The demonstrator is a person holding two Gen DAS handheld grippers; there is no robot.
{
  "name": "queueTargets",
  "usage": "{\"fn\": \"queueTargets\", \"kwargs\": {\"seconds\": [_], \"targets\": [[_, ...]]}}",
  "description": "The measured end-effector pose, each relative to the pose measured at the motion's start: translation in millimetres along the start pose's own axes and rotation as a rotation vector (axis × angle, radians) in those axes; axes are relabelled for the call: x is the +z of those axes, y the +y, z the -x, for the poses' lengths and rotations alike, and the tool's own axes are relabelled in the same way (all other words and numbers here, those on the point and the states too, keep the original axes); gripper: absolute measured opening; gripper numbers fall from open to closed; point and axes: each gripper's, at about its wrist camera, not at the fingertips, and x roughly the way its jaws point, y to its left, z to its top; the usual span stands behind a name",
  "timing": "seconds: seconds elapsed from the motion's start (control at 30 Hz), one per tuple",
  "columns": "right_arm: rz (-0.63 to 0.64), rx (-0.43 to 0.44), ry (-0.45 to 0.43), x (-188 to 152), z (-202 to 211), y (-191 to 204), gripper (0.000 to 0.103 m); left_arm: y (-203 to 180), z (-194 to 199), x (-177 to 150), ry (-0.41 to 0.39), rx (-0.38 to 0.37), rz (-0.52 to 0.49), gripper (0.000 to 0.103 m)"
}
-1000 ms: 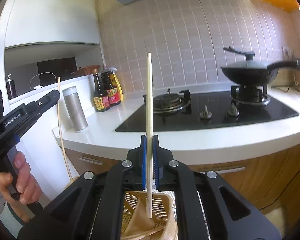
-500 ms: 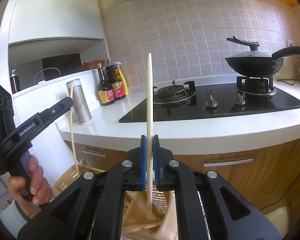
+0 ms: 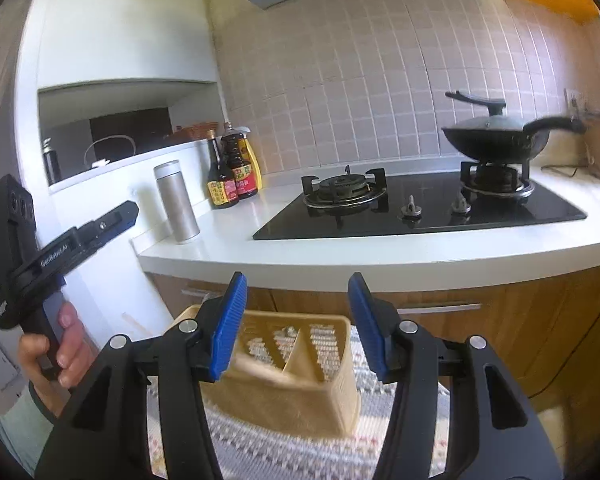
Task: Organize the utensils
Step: 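Grasp a chopstick with the left tool while the right tool grasps another chopstick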
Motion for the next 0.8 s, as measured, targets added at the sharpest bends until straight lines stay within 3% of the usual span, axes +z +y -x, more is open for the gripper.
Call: {"fn": "queueTargets", "kwargs": {"seconds": [0.2, 0.33, 0.5, 0.67, 0.8], "targets": [[0.053, 0.022, 0.091, -4.3, 34.3, 25.7, 0.049, -11.3, 44.5, 14.4, 0.060, -0.034, -0.001, 0.042], [0.128, 0.043, 0.275, -26.1, 34.2, 51.1, 0.049, -20.4, 63.7, 9.4, 0.165, -0.036, -0.045, 0.042], [0.282, 0.009, 0.508, -76.3, 19.1, 87.6, 0.046, -23.2, 72.9, -29.6, 0.358, 0.025, -0.124, 0.043], [0.323, 0.030, 0.645, -114.5, 0.3, 99.7, 0.038, -5.9, 65.3, -86.4, 0.589, 0.072, -0.121, 0.043], [0.329, 0.055, 0.740, -141.0, -16.2, 104.4, 0.037, 12.3, 54.8, -126.5, 0.745, 0.093, -0.089, 0.043]]}}
